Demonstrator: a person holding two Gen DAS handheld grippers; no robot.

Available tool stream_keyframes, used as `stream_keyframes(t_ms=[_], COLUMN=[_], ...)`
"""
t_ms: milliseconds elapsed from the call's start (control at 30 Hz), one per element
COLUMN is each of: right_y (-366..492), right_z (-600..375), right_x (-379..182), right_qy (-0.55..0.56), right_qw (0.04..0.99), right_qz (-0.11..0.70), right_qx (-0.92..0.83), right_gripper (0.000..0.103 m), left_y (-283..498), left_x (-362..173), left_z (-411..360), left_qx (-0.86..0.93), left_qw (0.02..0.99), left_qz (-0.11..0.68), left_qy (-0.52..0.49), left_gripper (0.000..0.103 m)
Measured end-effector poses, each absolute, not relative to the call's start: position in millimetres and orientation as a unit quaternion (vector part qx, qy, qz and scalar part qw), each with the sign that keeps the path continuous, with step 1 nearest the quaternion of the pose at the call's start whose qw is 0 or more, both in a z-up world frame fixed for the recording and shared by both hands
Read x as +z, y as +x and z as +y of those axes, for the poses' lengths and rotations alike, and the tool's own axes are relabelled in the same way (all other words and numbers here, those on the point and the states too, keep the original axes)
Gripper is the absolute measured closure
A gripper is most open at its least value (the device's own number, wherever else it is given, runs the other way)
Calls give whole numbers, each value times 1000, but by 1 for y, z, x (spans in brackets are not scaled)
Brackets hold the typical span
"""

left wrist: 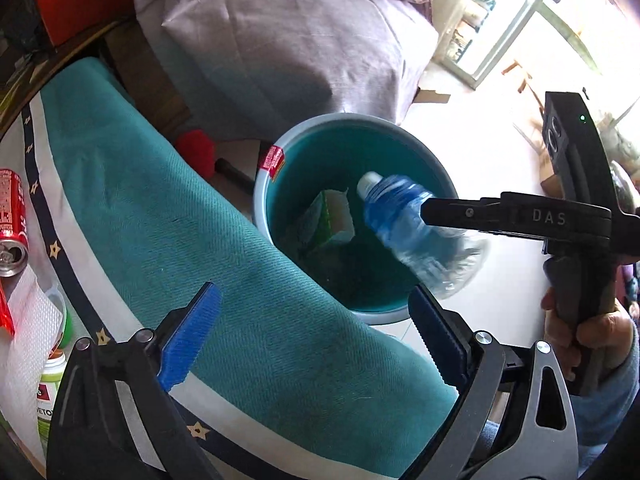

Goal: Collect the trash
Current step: 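Open the right tool over the teal bin while the left tool drops the medicine box in, then move the left tool to the white paper towel while the right tool returns to the table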

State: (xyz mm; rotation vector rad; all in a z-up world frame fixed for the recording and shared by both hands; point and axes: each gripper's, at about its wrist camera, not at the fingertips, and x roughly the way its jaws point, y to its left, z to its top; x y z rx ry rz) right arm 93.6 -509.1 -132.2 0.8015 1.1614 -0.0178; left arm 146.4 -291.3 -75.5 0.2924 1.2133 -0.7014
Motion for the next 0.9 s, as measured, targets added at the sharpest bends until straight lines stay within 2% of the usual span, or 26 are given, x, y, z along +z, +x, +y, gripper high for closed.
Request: stream_keyframes(t_ms=[267, 567, 900], right_y=[91, 85, 96], right_z=[-501, -477, -412], right_x=[-123, -107, -76], right_qy=[356, 345, 294], right_qw=[762, 762, 778], right_qz=[541, 548, 555], right_qx=[-16, -17, 24], right_gripper=[21, 20, 20], left_y=[143, 131, 119], left_x=[-69, -57, -27], left_z=[-270, -240, -157], left_qx=[-319, -314, -272], left_qw=[760, 771, 808], left_qz=[556, 547, 520], left_qy=[106, 89, 51], left_gripper=[8, 7, 7])
